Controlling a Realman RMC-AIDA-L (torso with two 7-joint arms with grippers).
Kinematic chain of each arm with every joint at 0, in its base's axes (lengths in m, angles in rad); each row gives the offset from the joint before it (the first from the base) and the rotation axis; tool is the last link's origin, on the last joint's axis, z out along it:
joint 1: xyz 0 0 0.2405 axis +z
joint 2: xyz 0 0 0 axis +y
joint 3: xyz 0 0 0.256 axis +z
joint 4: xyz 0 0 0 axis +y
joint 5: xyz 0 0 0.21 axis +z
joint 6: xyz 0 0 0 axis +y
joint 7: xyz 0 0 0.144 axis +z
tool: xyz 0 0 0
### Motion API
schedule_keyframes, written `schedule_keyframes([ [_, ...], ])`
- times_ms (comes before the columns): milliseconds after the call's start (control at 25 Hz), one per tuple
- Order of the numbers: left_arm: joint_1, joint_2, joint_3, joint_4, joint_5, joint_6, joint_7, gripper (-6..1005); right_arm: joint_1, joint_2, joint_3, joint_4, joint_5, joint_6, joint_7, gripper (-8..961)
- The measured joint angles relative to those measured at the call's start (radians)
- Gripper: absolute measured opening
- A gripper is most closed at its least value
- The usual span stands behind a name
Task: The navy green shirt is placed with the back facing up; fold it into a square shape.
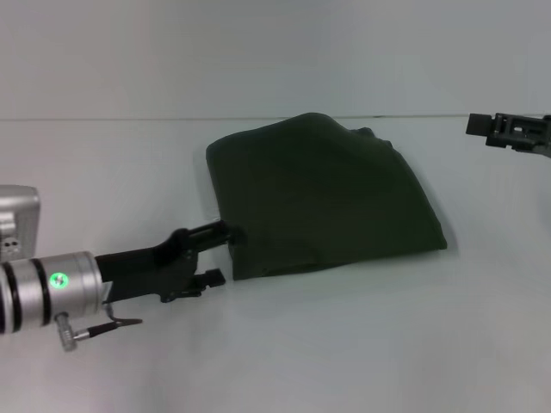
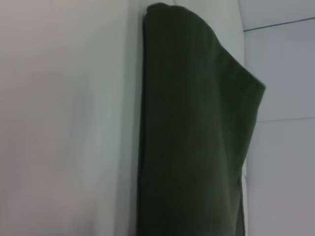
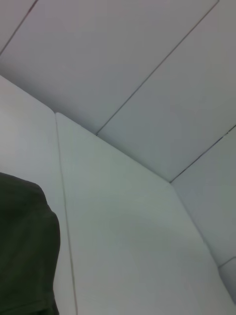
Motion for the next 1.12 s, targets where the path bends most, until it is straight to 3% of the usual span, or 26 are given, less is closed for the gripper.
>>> schedule_keyframes([
  [400, -0.021, -0.012, 0.026, -0.032, 0.001, -0.074, -0.011, 937, -0.015, -0.002, 0.015, 0.002, 0.002, 0.007, -0.002, 915],
  [720, -0.079, -0.013, 0.048, -0.109, 0.001, -0.153, 0.008, 935, -0.019, 0.000, 0.020, 0.002, 0.002, 0.010, -0.002, 914],
  [960, -0.082, -0.030, 0.032, -0.101, -0.010, -0.161, 0.052, 933, -0.024, -0.001, 0.045, 0.003, 0.002, 0.011, -0.002, 914],
  [1120, -0.078, -0.037, 0.025, -0.094, -0.014, -0.161, 0.065, 824, -0.031, -0.001, 0.055, 0.004, 0.002, 0.010, -0.002, 914],
])
